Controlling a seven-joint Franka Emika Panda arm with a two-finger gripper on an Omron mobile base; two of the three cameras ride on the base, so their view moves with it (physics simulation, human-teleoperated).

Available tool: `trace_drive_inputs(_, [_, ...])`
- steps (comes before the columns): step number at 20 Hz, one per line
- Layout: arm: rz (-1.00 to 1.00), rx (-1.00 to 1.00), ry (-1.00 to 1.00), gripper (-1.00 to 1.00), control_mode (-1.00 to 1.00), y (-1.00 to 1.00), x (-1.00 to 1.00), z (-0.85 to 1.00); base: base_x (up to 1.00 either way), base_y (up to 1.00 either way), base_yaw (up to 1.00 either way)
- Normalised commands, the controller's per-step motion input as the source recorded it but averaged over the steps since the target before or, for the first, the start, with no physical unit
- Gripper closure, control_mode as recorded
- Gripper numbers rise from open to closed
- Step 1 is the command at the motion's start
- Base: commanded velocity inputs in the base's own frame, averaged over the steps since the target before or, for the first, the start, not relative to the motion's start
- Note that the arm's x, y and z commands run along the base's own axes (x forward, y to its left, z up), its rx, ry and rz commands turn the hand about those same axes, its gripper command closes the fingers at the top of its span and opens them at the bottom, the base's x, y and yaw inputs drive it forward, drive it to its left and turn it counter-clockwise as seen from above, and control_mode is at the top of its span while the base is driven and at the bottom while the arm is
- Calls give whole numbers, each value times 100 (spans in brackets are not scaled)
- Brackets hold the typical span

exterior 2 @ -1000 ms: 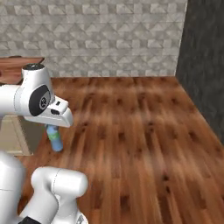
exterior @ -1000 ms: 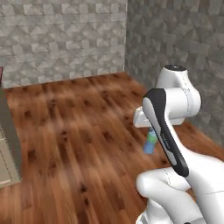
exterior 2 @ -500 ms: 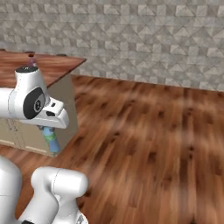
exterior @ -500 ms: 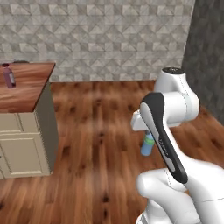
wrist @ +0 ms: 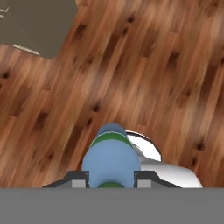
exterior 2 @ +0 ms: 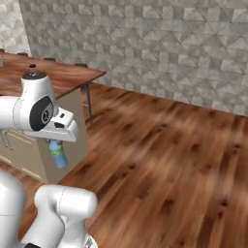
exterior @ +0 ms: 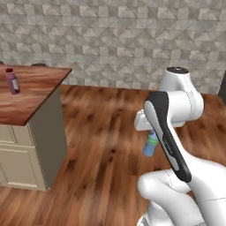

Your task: Place the drinks on the dining counter in a tight cluster.

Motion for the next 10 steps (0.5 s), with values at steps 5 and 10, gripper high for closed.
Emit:
trace_drive_inputs(5, [0, 0, 0, 100, 100, 0, 0, 0, 100, -38, 54])
trace_drive_inputs(10, [0, 0, 0, 100, 100, 0, 0, 0, 100, -38, 54])
